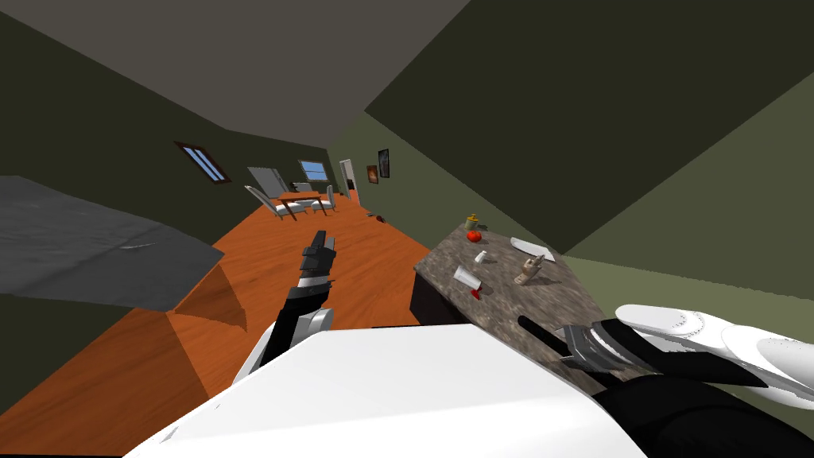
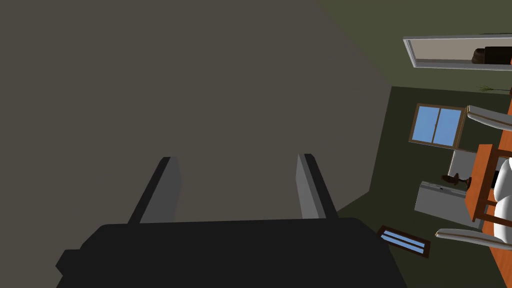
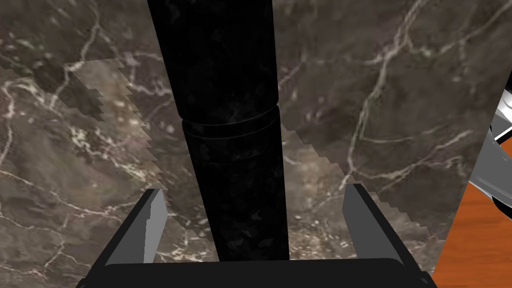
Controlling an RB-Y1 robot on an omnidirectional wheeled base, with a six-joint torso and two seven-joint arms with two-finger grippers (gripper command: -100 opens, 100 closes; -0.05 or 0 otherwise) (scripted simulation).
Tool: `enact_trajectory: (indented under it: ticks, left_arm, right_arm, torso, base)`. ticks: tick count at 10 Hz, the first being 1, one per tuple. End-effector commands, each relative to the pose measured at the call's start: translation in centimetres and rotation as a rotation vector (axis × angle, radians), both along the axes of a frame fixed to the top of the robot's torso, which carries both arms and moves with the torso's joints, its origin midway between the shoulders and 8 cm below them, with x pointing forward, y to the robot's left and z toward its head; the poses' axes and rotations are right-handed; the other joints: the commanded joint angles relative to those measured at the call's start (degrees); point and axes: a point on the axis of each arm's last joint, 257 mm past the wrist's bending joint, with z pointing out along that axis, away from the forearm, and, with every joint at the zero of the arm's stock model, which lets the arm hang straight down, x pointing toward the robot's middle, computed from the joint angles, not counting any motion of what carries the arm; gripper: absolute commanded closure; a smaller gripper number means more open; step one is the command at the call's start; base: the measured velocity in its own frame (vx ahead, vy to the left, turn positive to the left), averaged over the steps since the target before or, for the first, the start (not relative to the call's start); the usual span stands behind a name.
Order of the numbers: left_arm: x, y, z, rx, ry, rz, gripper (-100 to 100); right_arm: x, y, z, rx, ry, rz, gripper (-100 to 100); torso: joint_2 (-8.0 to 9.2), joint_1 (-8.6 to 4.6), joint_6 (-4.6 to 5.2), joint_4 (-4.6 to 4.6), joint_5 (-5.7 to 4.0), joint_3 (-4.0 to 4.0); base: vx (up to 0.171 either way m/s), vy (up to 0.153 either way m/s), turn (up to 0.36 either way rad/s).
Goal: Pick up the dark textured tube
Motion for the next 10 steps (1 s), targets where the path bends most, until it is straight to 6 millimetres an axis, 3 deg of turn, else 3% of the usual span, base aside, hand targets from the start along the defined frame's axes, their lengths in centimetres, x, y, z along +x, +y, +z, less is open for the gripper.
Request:
enact_trajectory:
  ticks: [1,9,10]
  left_arm:
    - [0.0,0.0,0.0,0.000,0.000,0.000,0]
    - [0.0,0.0,0.0,0.000,0.000,0.000,0]
    - [0.0,0.0,0.0,0.000,0.000,0.000,0]
  right_arm:
    - [0.0,0.2,-0.3,-0.002,-0.002,0.006,-100]
    - [0.0,0.2,-0.3,-0.002,-0.002,0.006,-100]
    - [-1.1,0.2,-1.3,0.000,-0.003,-0.005,-100]
  torso:
    - [0.00,0.00,0.00,0.00,0.00,0.00]
    - [0.09,-0.14,-0.02,0.02,-0.03,0.05]
    - [0.07,-0.11,-0.02,0.01,-0.02,0.04]
  base:
    - [0.017,0.019,-0.058]
    - [0.000,0.000,0.000]
    - [0.000,-0.004,0.062]
